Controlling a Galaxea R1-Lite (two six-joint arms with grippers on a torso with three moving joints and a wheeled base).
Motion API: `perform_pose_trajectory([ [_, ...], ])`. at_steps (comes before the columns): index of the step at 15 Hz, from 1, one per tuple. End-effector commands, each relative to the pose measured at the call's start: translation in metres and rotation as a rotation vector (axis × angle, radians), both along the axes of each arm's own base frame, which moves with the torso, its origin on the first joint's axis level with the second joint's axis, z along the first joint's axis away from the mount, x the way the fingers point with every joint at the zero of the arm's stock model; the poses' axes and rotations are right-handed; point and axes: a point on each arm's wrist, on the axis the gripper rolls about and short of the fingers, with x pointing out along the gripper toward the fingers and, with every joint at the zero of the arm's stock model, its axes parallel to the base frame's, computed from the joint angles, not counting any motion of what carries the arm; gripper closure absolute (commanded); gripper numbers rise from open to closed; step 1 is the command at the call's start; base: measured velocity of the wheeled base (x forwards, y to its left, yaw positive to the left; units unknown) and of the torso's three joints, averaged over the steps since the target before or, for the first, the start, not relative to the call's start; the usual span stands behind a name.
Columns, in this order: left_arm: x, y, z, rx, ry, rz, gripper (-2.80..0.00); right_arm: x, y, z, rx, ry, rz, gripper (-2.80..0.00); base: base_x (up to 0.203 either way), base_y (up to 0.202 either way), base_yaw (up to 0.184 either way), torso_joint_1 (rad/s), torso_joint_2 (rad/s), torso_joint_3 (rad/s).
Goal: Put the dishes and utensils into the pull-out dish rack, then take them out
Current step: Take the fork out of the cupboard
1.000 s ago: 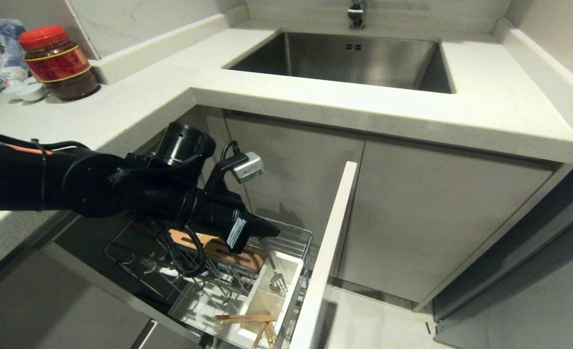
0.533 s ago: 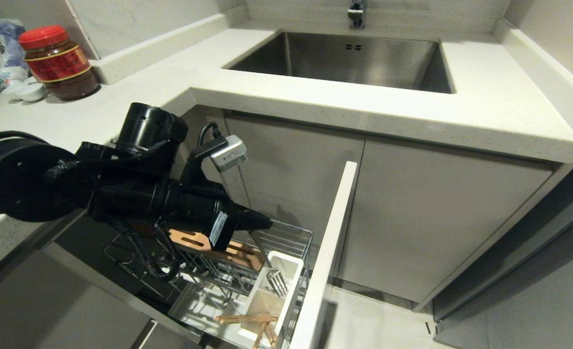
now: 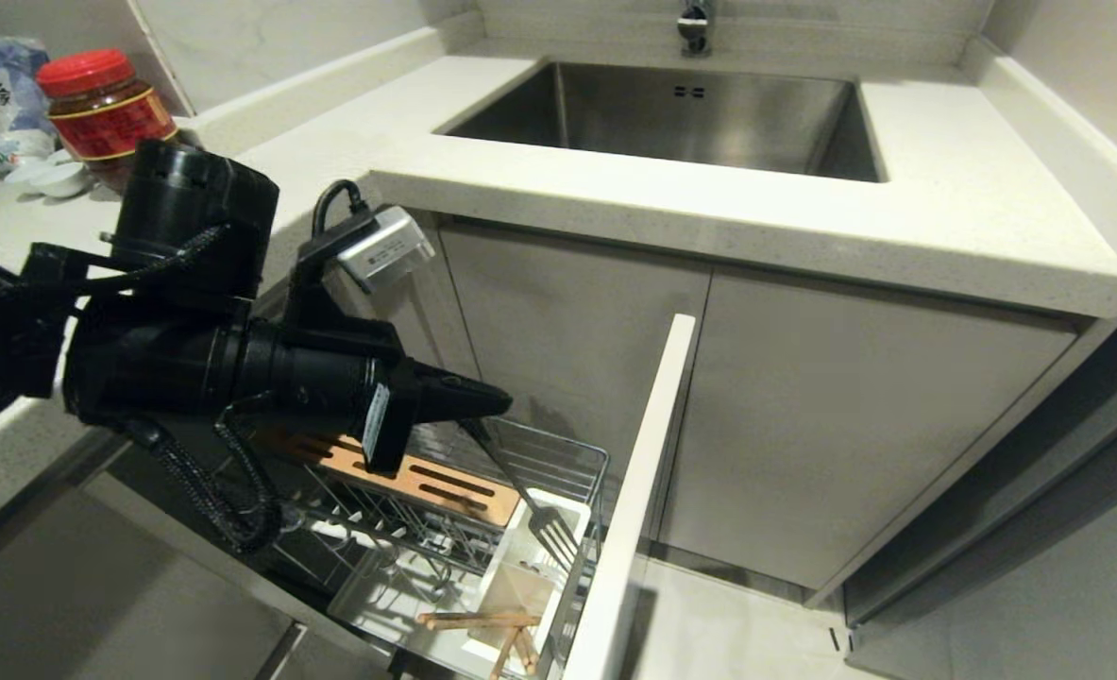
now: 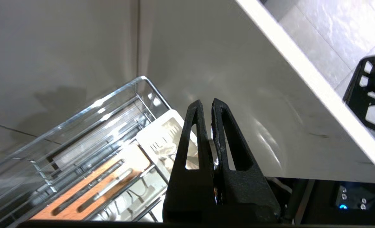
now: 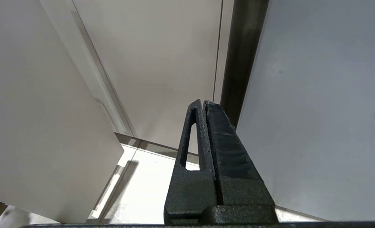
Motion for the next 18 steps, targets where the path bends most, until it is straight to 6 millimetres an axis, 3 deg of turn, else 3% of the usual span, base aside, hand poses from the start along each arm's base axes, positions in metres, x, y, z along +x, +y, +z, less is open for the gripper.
perform_pose_trajectory([
  [1, -0.014, 0.009, 0.014, -0.027, -0.053, 0.005, 0.0, 0.002, 0.0, -0.007, 0.0, 0.024, 0.0, 0.0, 0.0, 0.0, 0.0, 0.0, 0.0, 0.0],
  [6, -0.044, 0.037, 0.047, -0.103, -0.176, 0.072, 0.0, 0.002, 0.0, -0.007, 0.0, 0.024, 0.0, 0.0, 0.0, 0.0, 0.0, 0.0, 0.0, 0.0],
  [9, -0.069, 0.07, 0.078, -0.196, -0.298, 0.213, 0.0, 0.002, 0.0, -0.007, 0.0, 0.024, 0.0, 0.0, 0.0, 0.0, 0.0, 0.0, 0.0, 0.0],
  [13, -0.109, 0.111, 0.113, -0.309, -0.516, 0.481, 0.0, 0.002, 0.0, -0.007, 0.0, 0.025, 0.0, 0.0, 0.0, 0.0, 0.0, 0.0, 0.0, 0.0],
  [18, -0.158, 0.141, 0.138, -0.347, -0.753, 0.934, 0.0, 0.002, 0.0, -0.007, 0.0, 0.025, 0.0, 0.0, 0.0, 0.0, 0.0, 0.0, 0.0, 0.0],
])
